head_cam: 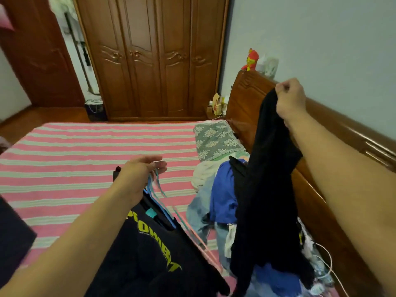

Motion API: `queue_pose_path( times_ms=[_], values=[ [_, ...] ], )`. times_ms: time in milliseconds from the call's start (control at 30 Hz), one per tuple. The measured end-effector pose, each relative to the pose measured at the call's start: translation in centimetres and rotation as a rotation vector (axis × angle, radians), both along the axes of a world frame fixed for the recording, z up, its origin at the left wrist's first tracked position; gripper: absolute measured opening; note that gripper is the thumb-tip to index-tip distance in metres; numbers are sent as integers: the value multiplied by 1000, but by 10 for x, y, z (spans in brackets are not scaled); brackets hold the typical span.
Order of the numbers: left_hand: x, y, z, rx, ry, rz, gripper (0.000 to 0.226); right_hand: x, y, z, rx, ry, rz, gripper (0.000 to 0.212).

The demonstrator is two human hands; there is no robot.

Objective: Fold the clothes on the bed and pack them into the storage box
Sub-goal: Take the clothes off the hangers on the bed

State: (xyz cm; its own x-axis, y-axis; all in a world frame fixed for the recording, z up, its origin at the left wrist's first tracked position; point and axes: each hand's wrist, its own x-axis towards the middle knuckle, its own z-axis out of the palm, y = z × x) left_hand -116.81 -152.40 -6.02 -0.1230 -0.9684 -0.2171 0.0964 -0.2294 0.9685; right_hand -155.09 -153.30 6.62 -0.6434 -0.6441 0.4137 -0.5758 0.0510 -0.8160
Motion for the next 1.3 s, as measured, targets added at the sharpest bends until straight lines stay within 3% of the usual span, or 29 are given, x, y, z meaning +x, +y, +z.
queue_pose_path(
  times_ms=[100,167,233,400,533,667,800,1067,1233,1300],
  values=[
    [3,1,-3,-27,15,3,28,-2,-31,-22,331,-69,191,33],
    [6,1,-3,-37,6,36,26,28,-26,-45,498,-23,325,34],
    [11,0,-4,-55,-5,78,25,77,-1,-71,488,-16,480,19],
    [26,7,6,-64,-28,147,37,189,108,-151,504,-34,815,17],
    [31,30,13,-116,2,128,58,222,135,-203,546,191,703,17],
    [29,58,14,-254,10,44,50,225,131,-208,529,87,670,21],
    [25,79,16,-345,-26,5,46,227,134,-201,567,-90,822,19],
    [30,97,-1,-354,32,61,51,233,148,-216,603,226,796,23],
    [37,104,-9,-554,-179,108,39,236,151,-231,230,192,573,3],
    [37,104,-11,-581,-139,170,38,240,154,-234,134,195,538,9]
  ],
)
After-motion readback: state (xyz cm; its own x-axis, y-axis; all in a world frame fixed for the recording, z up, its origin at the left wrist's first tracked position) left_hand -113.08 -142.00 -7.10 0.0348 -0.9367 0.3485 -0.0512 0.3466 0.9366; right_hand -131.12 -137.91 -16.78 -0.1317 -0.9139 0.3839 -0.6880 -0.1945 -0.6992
